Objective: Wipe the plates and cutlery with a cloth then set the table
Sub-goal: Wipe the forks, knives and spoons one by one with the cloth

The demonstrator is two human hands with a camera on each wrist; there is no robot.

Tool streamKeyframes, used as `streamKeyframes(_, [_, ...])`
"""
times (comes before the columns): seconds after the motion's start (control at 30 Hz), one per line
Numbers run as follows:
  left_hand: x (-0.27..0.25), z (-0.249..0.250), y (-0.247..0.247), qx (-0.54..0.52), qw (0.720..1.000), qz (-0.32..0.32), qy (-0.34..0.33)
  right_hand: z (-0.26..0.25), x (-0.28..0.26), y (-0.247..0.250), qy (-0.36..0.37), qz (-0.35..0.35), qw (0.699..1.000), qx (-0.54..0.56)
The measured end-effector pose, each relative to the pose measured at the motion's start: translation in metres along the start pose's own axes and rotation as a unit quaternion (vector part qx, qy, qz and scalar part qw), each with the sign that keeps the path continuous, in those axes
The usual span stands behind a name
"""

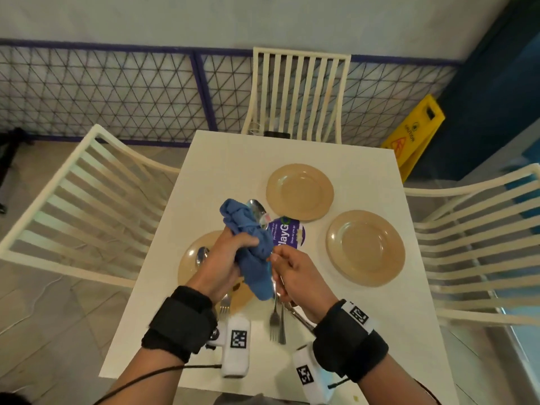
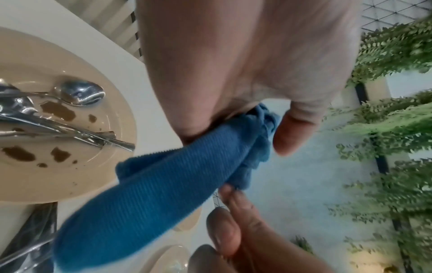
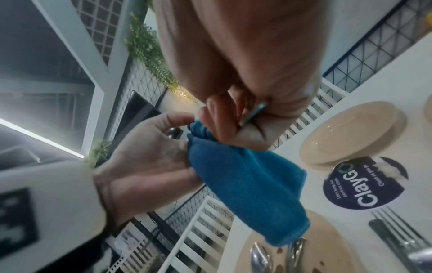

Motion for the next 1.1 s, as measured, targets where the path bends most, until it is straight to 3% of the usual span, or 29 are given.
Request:
streamKeyframes(0.03, [-0.001,-0.002,0.0,0.036,0.999,-0.006,-0.004,0.001,-0.002,0.003,0.002,0.0,1.0,-0.021])
streamKeyframes(0.13, [0.004,0.003,0.004,0.148,0.986,0.062,-0.044,0.007,-0.011,0.004,0.003,-0.003,0.998,-0.056])
streamKeyframes(0.27, [0.002,0.01,-0.01,0.165,0.97,0.138,-0.116,0.004,-0.017,0.004,0.035,0.009,0.996,-0.079])
streamKeyframes(0.33, [-0.001,0.001,-0.02,0.153,0.969,0.162,-0.109,0.001,-0.014,0.008,0.043,0.021,0.992,-0.119])
streamKeyframes(0.47, [-0.001,-0.006,-0.021,0.172,0.977,0.11,-0.066,0.003,-0.018,0.014,0.052,0.032,0.985,-0.164])
streamKeyframes(0.6, [0.005,0.01,-0.021,0.148,0.969,0.165,-0.108,-0.003,-0.026,0.016,0.06,0.025,0.988,-0.14])
streamKeyframes(0.77, [-0.001,-0.002,-0.046,0.153,0.979,0.12,-0.058,-0.006,-0.024,0.022,0.05,0.045,0.992,-0.107])
streamKeyframes(0.93, [0.009,0.018,-0.035,0.13,0.97,0.168,-0.118,-0.009,-0.034,0.02,0.071,0.039,0.988,-0.128])
streamKeyframes(1.1, [0.0,-0.002,-0.058,0.146,0.983,0.101,-0.054,-0.008,-0.03,0.031,0.061,0.061,0.989,-0.116])
Point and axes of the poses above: each hand's wrist, its own x-axis towards the middle knuckle, its own y-axis out of the back of the hand, z = x × y, the point moved 3 cm from there along x, towards the middle knuckle, and after that the axes turned 10 degrees about -z, right-handed, at the moved point
